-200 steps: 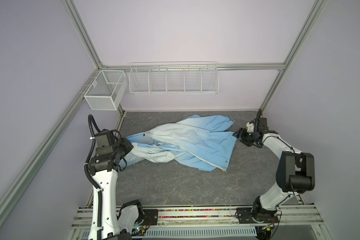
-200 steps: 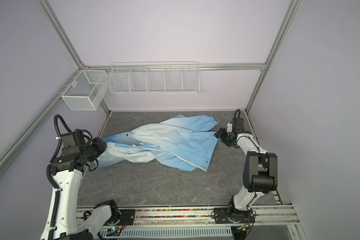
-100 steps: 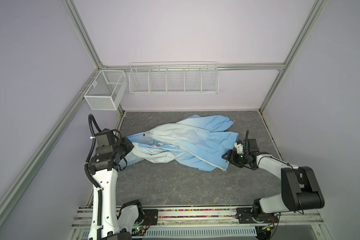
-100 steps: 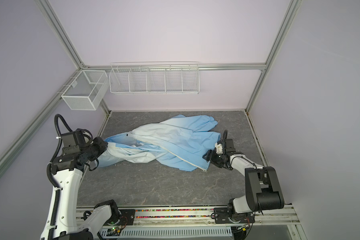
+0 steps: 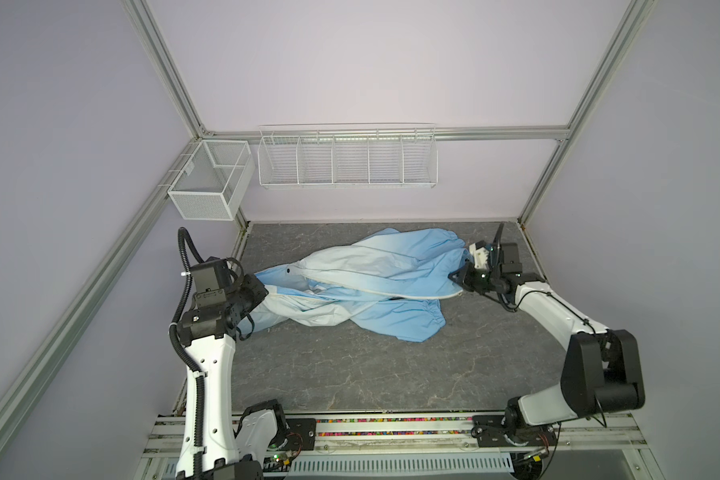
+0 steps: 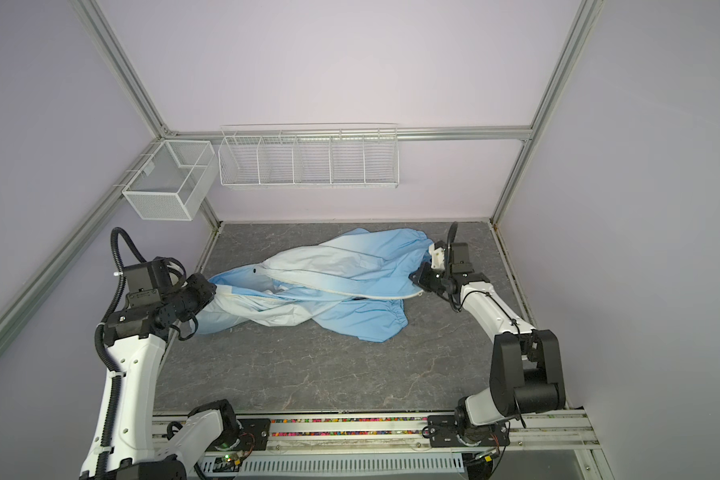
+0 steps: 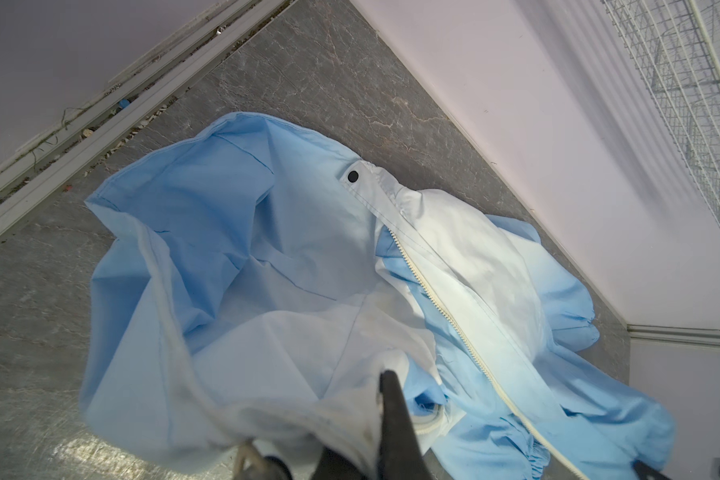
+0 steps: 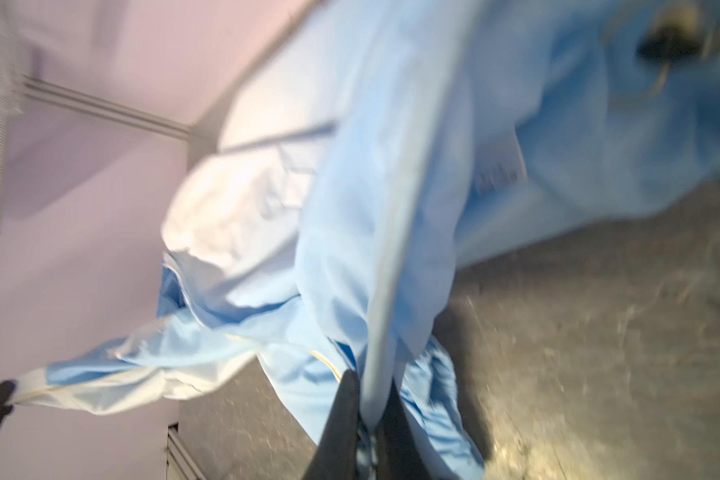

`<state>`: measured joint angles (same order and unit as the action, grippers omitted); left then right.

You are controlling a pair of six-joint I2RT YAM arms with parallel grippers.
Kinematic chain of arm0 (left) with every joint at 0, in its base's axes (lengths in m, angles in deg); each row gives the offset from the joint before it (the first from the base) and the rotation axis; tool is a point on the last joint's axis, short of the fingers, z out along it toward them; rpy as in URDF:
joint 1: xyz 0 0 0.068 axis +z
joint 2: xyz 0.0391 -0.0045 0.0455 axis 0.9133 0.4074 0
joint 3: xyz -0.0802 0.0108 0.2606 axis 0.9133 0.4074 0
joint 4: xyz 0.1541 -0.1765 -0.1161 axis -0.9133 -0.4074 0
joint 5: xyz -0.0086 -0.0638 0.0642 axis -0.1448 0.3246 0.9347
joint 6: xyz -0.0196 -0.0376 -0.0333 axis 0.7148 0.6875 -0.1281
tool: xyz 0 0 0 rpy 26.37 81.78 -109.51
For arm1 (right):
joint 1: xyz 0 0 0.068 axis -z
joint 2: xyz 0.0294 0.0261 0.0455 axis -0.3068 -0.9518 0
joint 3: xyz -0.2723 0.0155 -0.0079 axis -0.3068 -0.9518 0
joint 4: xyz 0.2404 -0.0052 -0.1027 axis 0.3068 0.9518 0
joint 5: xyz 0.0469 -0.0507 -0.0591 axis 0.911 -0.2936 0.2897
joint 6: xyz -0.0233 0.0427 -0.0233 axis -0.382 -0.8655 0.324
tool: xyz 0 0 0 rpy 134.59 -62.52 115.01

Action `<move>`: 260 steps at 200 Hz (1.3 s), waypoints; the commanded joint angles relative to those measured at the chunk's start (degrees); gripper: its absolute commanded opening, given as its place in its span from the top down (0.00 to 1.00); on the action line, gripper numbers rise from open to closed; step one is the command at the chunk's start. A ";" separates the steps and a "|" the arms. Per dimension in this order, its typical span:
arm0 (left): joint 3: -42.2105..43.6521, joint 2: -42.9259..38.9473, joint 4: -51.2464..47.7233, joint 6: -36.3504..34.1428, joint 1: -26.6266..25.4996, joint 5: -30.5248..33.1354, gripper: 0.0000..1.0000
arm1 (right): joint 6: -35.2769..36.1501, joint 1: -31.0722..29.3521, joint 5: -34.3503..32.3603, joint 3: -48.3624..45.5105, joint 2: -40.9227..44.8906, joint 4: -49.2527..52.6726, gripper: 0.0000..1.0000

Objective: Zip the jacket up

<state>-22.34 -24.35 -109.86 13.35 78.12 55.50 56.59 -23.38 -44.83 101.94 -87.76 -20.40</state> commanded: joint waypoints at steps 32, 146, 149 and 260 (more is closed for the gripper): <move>-1.90 0.70 -0.11 -2.30 1.15 0.64 1.00 | 1.32 4.43 -3.26 19.37 -13.55 7.43 0.93; -2.16 1.31 0.29 -2.24 1.90 -1.62 1.00 | 5.66 6.33 -11.63 13.72 -9.49 8.18 0.19; -2.16 1.35 0.25 -2.23 1.90 -1.64 1.00 | 5.81 6.27 -11.71 12.93 -8.52 8.18 0.19; -0.85 1.01 0.61 -1.88 1.99 -2.54 1.00 | 8.33 -16.40 -13.38 2.92 -12.14 4.74 0.27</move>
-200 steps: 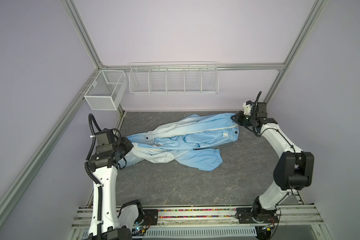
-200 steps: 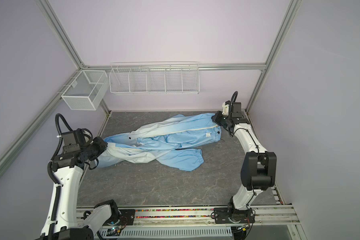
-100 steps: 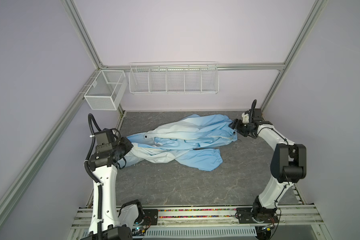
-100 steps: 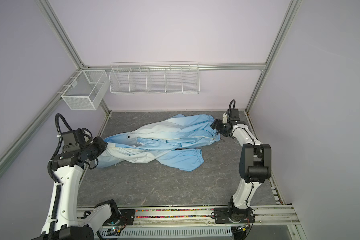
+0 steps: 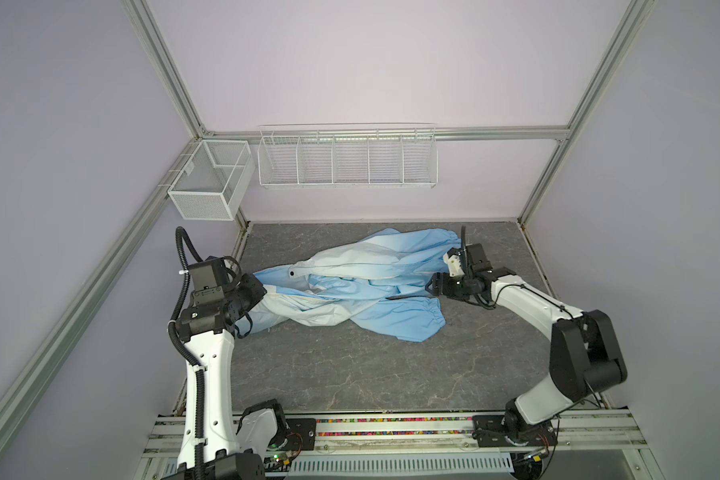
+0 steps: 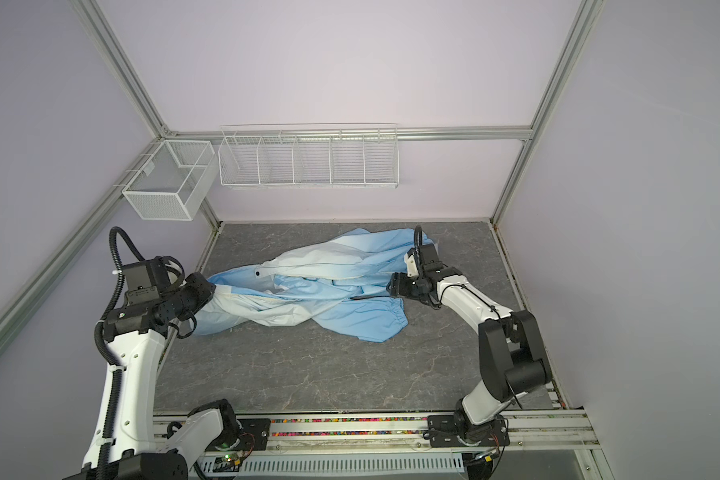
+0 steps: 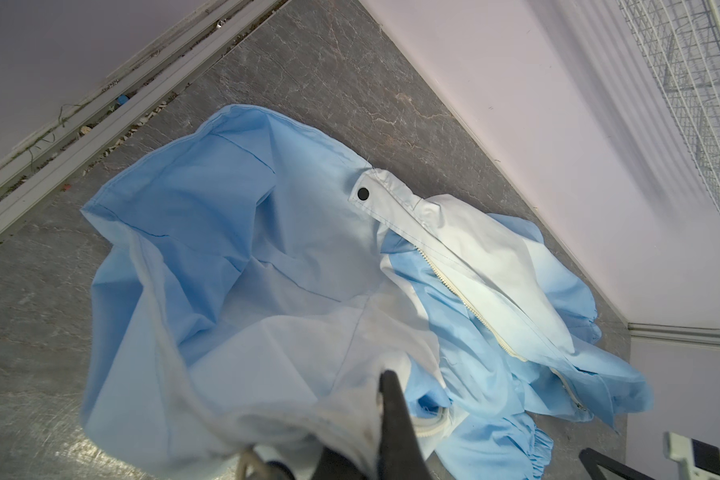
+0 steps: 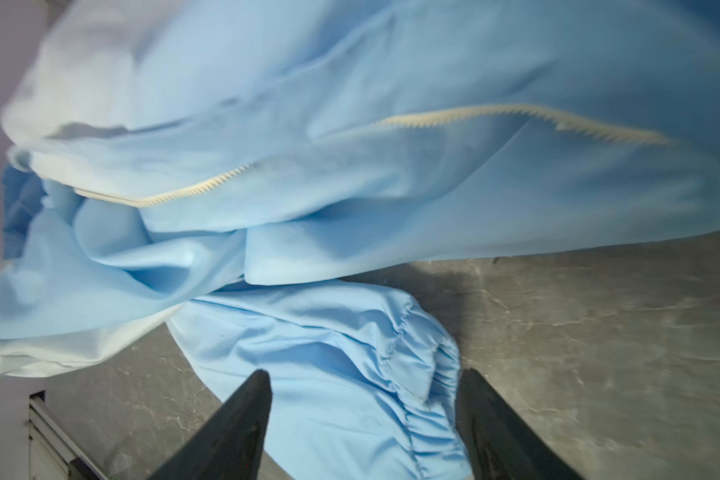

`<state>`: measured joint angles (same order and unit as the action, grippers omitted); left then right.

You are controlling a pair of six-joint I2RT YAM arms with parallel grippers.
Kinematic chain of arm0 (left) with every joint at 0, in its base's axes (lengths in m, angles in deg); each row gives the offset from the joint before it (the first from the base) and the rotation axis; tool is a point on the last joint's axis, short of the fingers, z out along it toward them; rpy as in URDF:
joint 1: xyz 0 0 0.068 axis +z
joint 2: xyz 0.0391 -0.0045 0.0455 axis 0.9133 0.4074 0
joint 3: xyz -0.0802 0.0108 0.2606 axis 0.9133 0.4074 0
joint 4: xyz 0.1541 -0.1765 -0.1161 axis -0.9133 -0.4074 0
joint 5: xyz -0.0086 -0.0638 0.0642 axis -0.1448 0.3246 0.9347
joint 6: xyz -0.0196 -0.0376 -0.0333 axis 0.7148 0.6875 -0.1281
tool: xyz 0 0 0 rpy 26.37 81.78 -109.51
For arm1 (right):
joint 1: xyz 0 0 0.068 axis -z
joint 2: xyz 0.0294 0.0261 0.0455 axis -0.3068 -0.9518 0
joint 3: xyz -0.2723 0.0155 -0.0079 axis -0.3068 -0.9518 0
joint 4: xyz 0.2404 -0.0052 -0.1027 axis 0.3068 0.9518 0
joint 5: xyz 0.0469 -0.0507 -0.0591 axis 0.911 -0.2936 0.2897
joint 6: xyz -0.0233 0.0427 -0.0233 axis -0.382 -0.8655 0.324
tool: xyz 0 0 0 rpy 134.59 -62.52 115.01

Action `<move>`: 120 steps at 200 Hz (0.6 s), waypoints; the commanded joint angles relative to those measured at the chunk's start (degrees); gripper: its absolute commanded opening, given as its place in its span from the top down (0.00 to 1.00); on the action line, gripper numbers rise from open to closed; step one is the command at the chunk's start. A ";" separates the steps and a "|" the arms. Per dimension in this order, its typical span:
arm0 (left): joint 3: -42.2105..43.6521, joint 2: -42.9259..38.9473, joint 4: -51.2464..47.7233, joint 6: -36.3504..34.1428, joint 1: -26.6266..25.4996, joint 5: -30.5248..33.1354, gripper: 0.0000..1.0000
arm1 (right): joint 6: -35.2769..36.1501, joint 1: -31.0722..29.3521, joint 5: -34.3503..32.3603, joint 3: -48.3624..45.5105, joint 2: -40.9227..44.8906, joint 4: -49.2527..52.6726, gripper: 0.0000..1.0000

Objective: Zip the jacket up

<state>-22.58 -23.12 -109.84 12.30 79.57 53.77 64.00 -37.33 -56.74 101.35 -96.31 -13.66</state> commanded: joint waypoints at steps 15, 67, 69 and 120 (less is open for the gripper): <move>-0.21 -0.54 0.52 -0.83 0.54 -0.94 1.00 | 0.92 -4.41 -1.79 6.93 -6.91 -1.23 0.29; 0.36 -0.90 0.07 -1.18 0.54 -1.16 1.00 | 2.63 -12.12 -3.43 14.61 -12.93 0.55 0.28; 0.36 -0.84 0.01 -1.18 0.54 -1.28 1.00 | 2.67 -12.25 -3.41 14.93 -13.33 0.73 0.28; 2.26 -1.74 -1.13 -0.92 0.54 -6.09 1.00 | 0.30 -11.77 -2.49 24.65 -25.01 2.54 0.18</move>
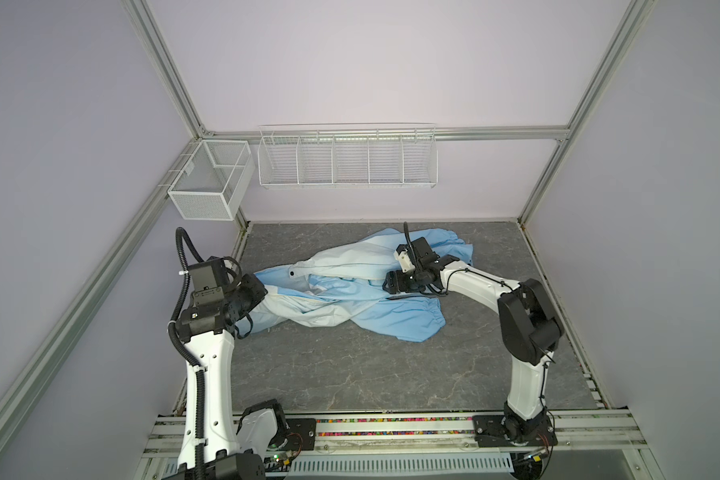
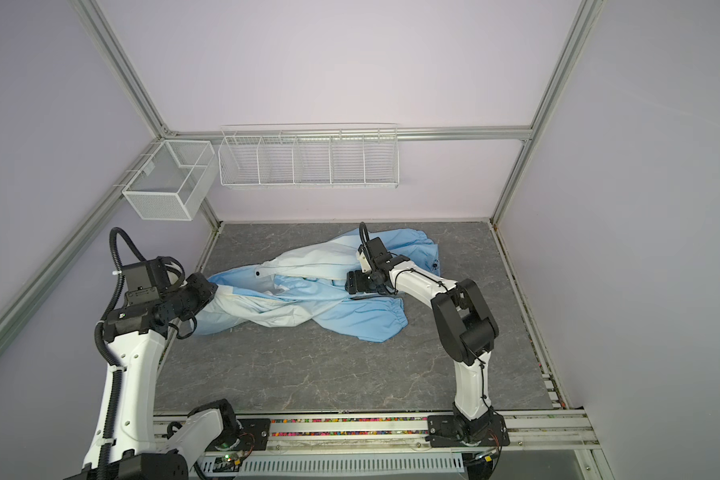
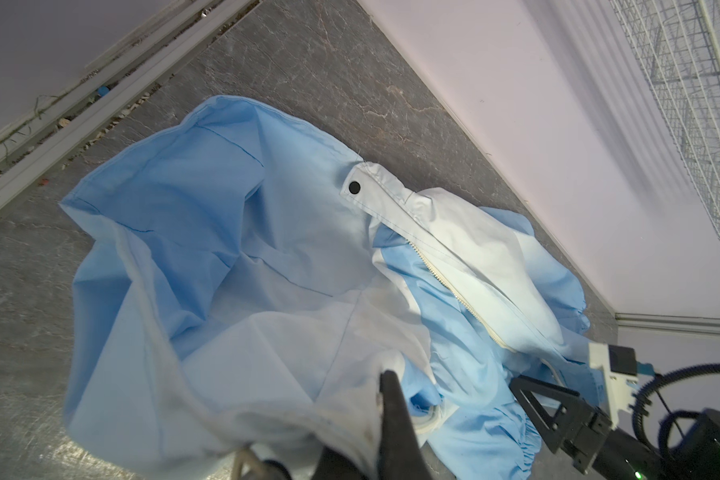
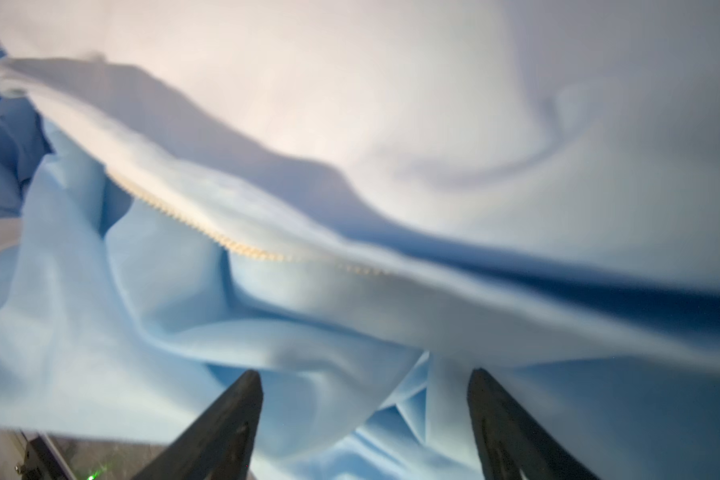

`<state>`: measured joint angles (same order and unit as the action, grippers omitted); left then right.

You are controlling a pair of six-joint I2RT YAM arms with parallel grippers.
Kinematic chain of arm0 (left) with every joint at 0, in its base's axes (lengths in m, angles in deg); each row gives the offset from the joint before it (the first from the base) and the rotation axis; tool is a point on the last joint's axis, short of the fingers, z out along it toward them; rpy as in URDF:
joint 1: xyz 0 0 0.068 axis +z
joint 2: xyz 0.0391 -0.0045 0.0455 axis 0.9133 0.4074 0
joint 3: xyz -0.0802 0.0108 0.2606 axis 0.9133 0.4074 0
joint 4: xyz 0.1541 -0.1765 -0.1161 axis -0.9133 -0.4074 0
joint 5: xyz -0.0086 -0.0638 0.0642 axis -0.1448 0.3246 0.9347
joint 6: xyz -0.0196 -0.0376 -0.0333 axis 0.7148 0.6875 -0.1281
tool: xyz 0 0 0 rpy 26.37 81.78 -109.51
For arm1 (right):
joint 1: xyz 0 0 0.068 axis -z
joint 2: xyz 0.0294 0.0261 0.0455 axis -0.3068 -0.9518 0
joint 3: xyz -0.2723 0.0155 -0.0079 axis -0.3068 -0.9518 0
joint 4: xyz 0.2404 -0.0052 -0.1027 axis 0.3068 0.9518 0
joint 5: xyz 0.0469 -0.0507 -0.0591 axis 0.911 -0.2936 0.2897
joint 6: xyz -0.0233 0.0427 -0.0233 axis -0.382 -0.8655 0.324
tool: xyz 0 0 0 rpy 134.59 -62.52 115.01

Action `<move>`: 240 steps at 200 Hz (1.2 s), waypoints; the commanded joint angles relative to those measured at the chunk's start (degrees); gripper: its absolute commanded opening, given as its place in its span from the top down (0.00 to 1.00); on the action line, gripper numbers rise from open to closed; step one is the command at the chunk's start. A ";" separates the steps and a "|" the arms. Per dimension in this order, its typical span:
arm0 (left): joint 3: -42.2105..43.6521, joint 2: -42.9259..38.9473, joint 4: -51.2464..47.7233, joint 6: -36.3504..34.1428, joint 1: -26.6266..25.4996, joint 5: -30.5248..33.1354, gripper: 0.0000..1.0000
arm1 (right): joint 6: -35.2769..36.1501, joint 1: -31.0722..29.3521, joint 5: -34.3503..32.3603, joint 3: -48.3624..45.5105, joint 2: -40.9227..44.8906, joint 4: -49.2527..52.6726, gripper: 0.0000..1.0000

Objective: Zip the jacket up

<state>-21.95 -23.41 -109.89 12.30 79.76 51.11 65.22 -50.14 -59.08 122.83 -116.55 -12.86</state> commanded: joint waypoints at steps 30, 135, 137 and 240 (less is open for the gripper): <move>3.99 -3.10 -3.11 -1.52 0.35 -6.74 1.00 | -3.17 2.64 -1.38 9.24 -8.73 1.63 0.43; 3.52 -6.27 -7.18 -1.40 0.35 -10.12 1.00 | 2.33 7.24 2.44 2.42 5.21 -6.16 0.29; 3.29 -6.15 -7.14 -1.43 0.35 -10.11 1.00 | 2.57 6.99 2.52 1.94 6.04 -6.35 0.29; -1.78 -3.11 -6.63 -0.92 0.35 -12.82 1.00 | -26.19 -2.63 9.88 -10.99 8.46 -19.53 0.14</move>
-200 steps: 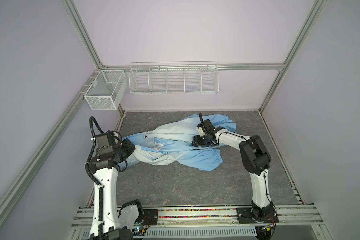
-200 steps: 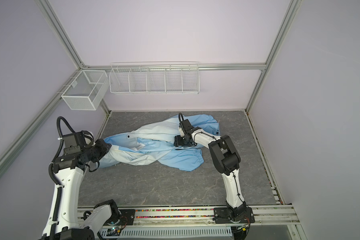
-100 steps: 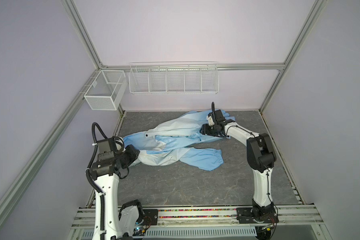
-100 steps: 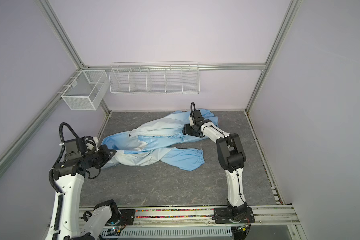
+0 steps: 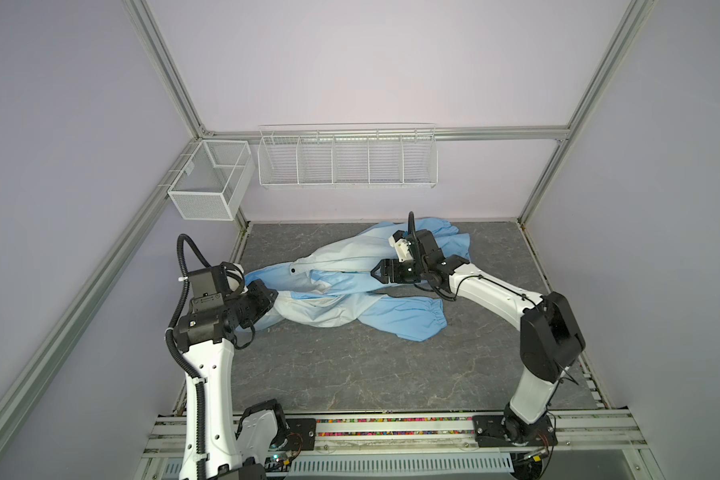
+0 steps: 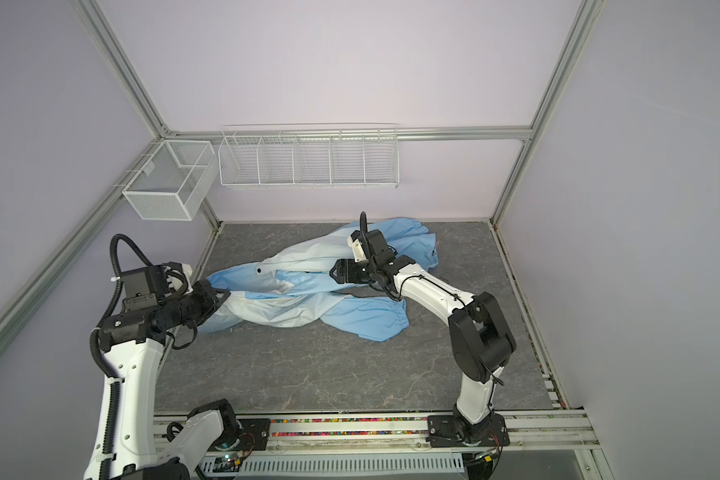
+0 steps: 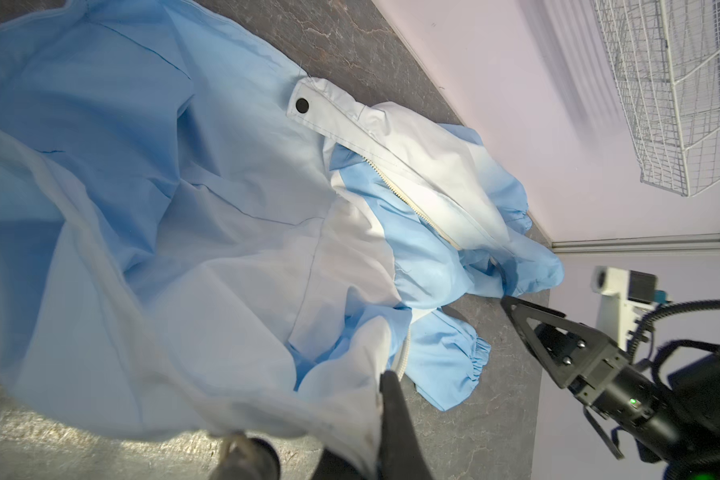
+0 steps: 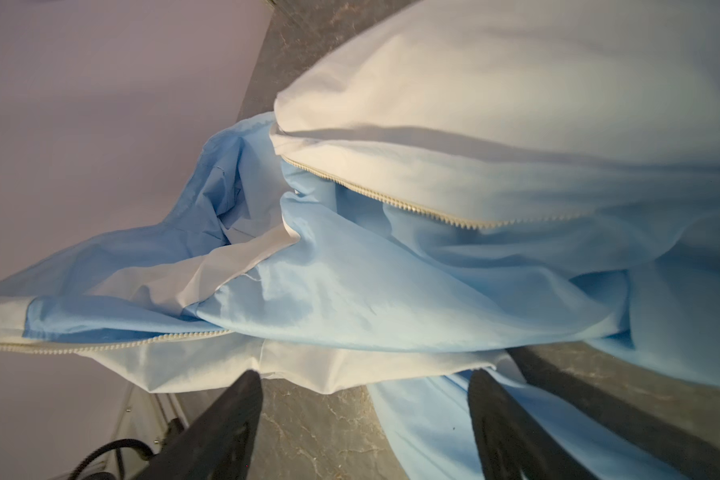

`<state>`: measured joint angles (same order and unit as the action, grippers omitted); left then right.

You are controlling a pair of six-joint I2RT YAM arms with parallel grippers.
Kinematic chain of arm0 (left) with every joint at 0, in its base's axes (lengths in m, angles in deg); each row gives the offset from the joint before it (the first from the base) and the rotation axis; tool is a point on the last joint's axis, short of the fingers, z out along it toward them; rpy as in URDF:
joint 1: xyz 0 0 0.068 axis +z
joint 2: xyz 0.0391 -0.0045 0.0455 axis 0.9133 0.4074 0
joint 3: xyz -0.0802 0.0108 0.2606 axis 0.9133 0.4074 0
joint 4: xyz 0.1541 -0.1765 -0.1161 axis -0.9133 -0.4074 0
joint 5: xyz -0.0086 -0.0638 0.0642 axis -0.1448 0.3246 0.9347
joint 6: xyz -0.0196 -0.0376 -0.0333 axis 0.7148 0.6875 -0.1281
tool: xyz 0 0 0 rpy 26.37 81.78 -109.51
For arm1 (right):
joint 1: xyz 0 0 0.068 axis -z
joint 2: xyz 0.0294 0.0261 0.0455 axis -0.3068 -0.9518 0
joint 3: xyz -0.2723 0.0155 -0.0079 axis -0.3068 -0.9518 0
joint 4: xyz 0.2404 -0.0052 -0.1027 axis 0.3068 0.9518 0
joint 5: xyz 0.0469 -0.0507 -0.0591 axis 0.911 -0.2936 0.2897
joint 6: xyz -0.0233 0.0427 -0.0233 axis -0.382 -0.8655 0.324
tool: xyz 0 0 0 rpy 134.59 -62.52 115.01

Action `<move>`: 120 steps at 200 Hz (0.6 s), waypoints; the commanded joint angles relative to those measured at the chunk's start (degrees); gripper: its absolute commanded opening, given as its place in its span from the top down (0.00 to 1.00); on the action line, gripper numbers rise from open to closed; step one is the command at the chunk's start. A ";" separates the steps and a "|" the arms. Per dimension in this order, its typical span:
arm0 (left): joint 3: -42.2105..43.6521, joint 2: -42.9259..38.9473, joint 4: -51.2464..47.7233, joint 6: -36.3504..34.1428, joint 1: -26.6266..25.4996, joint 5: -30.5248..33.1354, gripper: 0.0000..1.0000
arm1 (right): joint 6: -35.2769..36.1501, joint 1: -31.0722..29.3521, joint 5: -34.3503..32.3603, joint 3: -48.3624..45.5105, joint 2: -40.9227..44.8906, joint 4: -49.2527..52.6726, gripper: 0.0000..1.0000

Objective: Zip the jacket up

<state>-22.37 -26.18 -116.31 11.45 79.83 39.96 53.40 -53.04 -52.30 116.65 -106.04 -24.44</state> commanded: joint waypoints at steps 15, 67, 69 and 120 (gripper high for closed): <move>-1.18 -0.64 -0.24 -0.02 0.28 -2.17 1.00 | -17.48 -0.10 3.05 -5.33 -3.01 -10.42 0.12; -0.73 -1.52 -0.47 -0.04 0.28 -4.62 1.00 | -22.21 0.04 2.16 -0.75 -11.00 -16.27 0.09; -0.80 -1.58 -0.62 -0.10 0.28 -4.66 1.00 | -22.40 0.14 2.07 -0.67 -11.29 -17.16 0.14; -0.76 -3.76 -3.71 -2.44 0.28 -1.02 1.00 | -18.50 2.71 -1.59 9.05 -10.63 -11.11 0.88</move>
<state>-22.37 -27.96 -117.62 11.23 79.83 37.58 33.36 -51.51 -51.49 119.79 -118.84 -36.75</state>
